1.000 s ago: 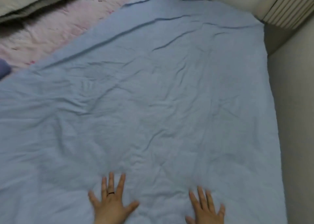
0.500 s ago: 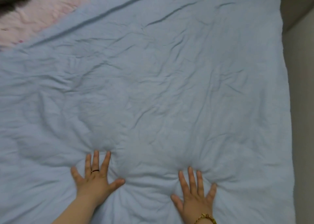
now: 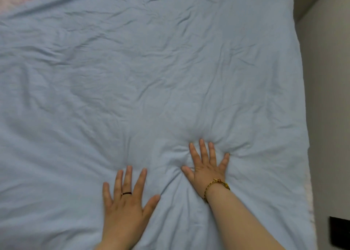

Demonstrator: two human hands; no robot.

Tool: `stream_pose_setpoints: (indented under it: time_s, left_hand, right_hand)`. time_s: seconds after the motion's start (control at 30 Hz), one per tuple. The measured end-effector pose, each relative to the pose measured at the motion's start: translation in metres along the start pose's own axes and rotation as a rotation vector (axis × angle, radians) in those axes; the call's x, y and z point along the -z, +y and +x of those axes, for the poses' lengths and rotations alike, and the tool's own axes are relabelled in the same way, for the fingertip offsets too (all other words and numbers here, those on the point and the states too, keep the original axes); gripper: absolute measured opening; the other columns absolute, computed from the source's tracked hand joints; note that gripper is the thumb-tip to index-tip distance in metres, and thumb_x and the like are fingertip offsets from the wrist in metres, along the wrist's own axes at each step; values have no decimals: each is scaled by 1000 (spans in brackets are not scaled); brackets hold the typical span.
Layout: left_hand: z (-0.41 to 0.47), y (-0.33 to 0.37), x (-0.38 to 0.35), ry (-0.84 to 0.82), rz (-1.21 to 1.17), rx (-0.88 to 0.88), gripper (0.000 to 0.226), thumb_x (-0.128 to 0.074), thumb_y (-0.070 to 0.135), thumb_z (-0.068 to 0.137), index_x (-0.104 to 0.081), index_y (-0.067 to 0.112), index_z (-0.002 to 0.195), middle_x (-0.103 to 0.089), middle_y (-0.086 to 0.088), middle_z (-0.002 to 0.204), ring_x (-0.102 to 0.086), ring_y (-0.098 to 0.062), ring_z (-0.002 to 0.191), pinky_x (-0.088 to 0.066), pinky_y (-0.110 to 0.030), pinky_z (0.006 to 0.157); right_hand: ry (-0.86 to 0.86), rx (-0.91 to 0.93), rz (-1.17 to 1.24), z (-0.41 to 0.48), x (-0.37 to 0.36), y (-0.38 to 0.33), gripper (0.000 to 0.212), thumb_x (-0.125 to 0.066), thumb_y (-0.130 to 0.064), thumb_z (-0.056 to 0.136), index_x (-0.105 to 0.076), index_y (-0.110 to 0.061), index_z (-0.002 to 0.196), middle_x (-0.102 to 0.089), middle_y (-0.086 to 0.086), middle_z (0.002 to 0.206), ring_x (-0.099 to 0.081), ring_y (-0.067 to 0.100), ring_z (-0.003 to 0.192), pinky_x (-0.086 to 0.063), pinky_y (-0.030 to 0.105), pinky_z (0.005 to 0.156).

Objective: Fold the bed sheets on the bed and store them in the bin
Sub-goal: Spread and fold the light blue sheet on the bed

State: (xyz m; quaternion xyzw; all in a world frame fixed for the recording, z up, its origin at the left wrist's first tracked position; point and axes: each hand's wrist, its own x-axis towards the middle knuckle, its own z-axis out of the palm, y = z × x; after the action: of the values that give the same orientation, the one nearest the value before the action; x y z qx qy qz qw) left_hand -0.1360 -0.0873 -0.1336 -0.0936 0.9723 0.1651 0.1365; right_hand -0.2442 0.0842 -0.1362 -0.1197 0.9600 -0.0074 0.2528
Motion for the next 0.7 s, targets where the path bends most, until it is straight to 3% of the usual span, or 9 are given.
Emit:
stream_pose_setpoints:
  time_s: [0.2,0.27,0.33,0.4,0.43,0.5,0.53,0.63,0.7]
  left_hand:
    - [4,-4,-9,-65,108,3,71,-2,63,91,-44,20,130,-58,-18,126,-39,-31,120,10,-30,112]
    - [6,0,-6,-24,149,69,91,14,74,77,-26,28,145,-37,-15,146,-30,-32,135,23,-29,106]
    - [4,1,-3,55,178,117,89,17,78,66,12,35,144,6,-3,157,4,-23,145,31,-33,101]
    - [-1,10,8,-56,162,167,71,-3,69,86,18,34,144,18,0,156,17,-20,143,17,-40,111]
    - [-6,15,13,-65,183,165,66,-10,61,92,18,32,144,18,-1,156,17,-20,143,12,-43,113]
    - [-20,22,19,-77,194,173,62,-11,53,96,18,29,145,18,-2,156,17,-20,144,8,-43,114]
    - [-30,21,16,-70,187,173,59,-6,51,96,16,28,146,16,-2,156,15,-21,144,9,-41,114]
    - [-76,25,5,-1,62,113,73,-14,52,80,-15,26,148,-25,-14,152,-18,-28,140,9,-30,110]
    - [-103,25,-7,-29,40,12,85,-31,47,65,-15,35,147,-47,-15,130,-38,-29,116,-8,-31,108]
  right_hand:
    - [-36,-37,-16,-14,15,-4,66,-11,-58,93,20,-31,144,31,-5,150,30,18,139,25,58,102]
    - [-16,-4,-23,-26,11,0,63,-14,-53,95,18,-30,145,29,-4,151,28,18,139,24,54,105]
    - [0,39,-28,-57,3,8,65,3,-55,87,16,-29,145,29,-5,151,30,15,138,34,47,100]
    - [101,60,-23,-90,-18,21,83,19,-57,69,11,-28,146,20,-4,153,33,15,135,41,39,90]
    - [151,11,-67,-108,-29,29,83,18,-57,74,-1,-24,147,0,2,157,26,19,138,38,39,96]
    - [207,-123,44,-141,-48,43,65,4,-53,91,-34,-23,134,-39,7,142,6,22,144,18,42,111]
    - [214,-165,93,-155,-51,47,56,-5,-52,93,-40,-24,127,-42,6,135,2,23,145,11,43,113]
    - [308,-444,274,-199,-49,62,53,-34,-50,86,-37,-25,132,-33,11,146,-14,28,139,-7,40,112]
    - [269,-649,497,-214,-44,68,62,-45,-43,91,-21,-24,144,-11,5,156,-12,23,141,-13,35,112]
